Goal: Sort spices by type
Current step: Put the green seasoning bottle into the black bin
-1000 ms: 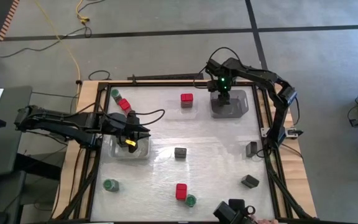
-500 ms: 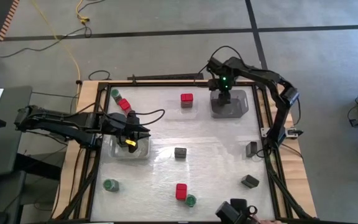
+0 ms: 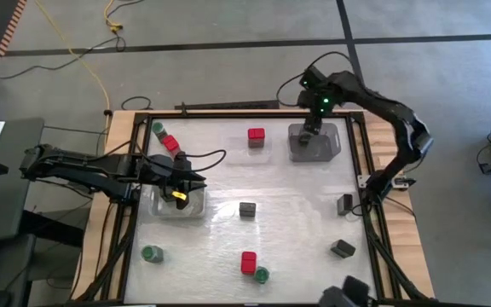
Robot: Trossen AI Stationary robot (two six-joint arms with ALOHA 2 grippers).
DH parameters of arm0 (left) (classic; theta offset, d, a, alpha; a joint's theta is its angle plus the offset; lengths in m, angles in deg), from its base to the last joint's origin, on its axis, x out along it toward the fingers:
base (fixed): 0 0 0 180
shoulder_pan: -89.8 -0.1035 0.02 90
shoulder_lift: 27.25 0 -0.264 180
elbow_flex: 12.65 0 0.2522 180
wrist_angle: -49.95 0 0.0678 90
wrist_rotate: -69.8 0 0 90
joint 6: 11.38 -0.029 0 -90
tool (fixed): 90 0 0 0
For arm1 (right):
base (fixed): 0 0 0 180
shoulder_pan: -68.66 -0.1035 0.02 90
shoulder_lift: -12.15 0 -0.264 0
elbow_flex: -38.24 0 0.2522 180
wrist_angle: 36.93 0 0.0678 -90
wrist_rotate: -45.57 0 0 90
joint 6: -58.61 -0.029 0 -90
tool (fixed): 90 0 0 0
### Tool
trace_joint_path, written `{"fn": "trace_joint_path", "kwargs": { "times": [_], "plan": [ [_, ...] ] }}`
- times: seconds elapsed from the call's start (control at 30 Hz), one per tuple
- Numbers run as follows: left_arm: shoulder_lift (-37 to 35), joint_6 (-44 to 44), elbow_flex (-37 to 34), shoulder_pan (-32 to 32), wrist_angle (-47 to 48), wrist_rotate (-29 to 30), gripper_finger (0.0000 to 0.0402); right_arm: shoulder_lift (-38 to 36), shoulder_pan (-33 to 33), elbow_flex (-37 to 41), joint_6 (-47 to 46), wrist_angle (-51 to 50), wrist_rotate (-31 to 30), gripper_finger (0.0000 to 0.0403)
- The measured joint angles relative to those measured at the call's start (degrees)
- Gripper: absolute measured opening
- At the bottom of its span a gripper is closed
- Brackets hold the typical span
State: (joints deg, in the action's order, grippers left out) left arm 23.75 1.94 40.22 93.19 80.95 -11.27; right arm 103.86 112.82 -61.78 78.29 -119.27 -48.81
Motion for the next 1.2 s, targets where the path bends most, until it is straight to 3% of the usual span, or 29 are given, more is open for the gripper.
{"fn": "trace_joint_path", "kwargs": {
  "times": [0.57, 0.93, 1.2],
  "plan": [
    [0.0, -0.2, 0.0, 0.0, 0.0, 0.1, 0.0087, -18.1, -5.3, 0.0, -23.1, -8.2, 0.1, 0.0272],
    [0.0, -2.8, 0.0, 0.0, 0.0, -3.4, 0.0087, -24.4, -19.0, 0.0, -47.5, -9.0, -0.1, 0.0272],
    [0.0, -1.7, 0.0, 0.0, 1.8, -3.6, 0.0087, -22.1, -32.8, 0.0, -65.5, -9.1, -8.9, 0.0272]
  ]
}}
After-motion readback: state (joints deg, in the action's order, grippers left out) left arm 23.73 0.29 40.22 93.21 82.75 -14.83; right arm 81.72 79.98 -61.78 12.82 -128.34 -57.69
